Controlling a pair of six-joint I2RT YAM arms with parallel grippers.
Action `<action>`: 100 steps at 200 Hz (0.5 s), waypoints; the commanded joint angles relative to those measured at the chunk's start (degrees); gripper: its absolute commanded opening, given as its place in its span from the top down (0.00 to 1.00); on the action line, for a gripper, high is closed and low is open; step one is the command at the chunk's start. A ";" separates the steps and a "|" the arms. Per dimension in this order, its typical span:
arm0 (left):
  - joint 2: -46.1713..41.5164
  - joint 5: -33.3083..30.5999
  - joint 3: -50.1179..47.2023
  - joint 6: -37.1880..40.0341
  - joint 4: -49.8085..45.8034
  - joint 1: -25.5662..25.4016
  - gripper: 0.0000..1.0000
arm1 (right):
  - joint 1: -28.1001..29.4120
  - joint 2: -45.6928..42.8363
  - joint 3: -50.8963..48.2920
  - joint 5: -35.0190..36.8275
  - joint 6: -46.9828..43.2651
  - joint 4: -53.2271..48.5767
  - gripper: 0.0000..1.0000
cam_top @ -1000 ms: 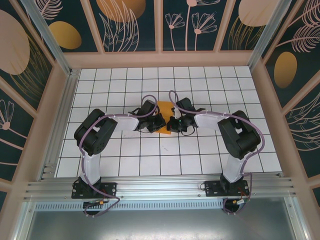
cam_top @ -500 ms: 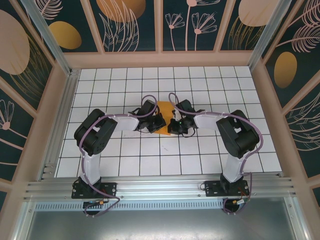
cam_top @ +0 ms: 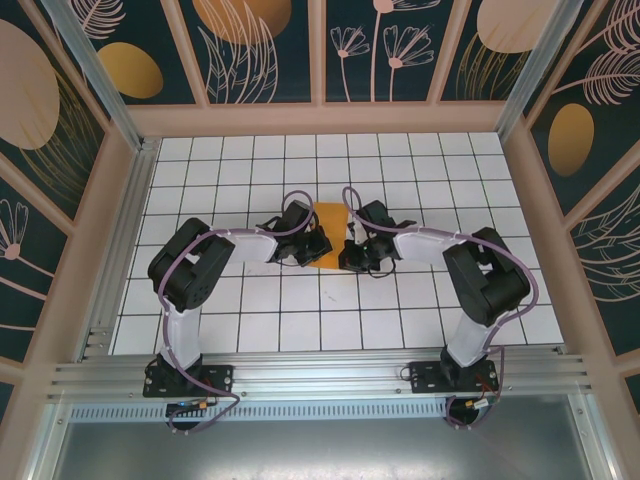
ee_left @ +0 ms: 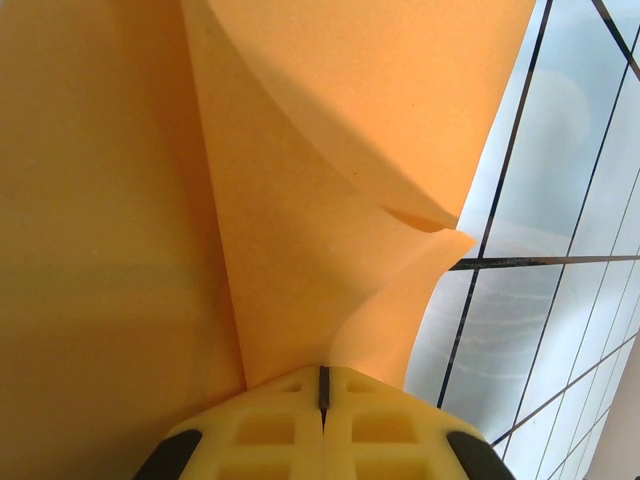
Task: Fold a paper plane with a square sheet of paper (pick it up from the middle)
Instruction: Fold the triangle a second time at the center of the table.
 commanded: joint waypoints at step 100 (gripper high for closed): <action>-0.35 -3.00 -0.61 0.42 -2.79 0.63 0.92 | 0.23 7.76 0.40 6.65 -0.13 -4.87 0.98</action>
